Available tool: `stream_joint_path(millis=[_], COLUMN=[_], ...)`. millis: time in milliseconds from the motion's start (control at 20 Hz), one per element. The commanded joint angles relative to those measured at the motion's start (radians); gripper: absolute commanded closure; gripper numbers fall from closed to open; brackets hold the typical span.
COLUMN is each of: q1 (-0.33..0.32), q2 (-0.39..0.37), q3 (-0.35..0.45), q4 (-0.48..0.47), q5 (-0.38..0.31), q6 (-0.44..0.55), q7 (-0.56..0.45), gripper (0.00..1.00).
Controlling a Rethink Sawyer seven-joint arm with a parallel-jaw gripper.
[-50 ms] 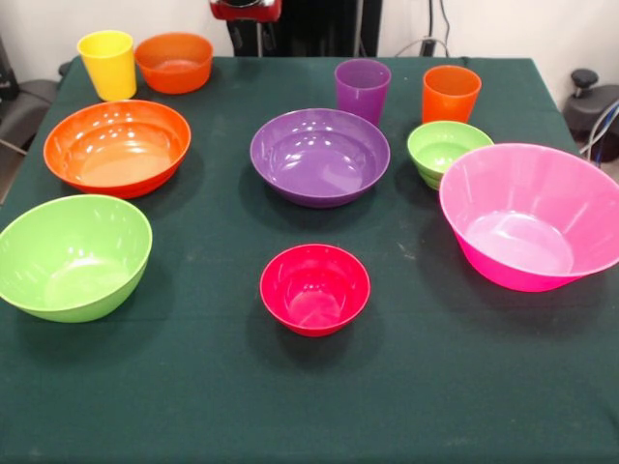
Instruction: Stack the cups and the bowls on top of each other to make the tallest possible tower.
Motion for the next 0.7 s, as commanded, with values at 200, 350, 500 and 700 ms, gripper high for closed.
stream_joint_path(millis=[200, 350, 500, 700], q1=[0.013, 0.010, -0.004, -0.031], q2=[-0.014, -0.032, -0.070, -0.102], q3=[0.089, 0.093, 0.106, 0.128], q4=[-0.102, -0.093, -0.074, -0.059], q5=[-0.024, -0.018, -0.006, 0.002], q6=[-0.021, -0.004, 0.036, 0.075], q7=[-0.006, -0.014, -0.040, -0.076], gripper=[0.00, 0.00, 0.00, 0.00])
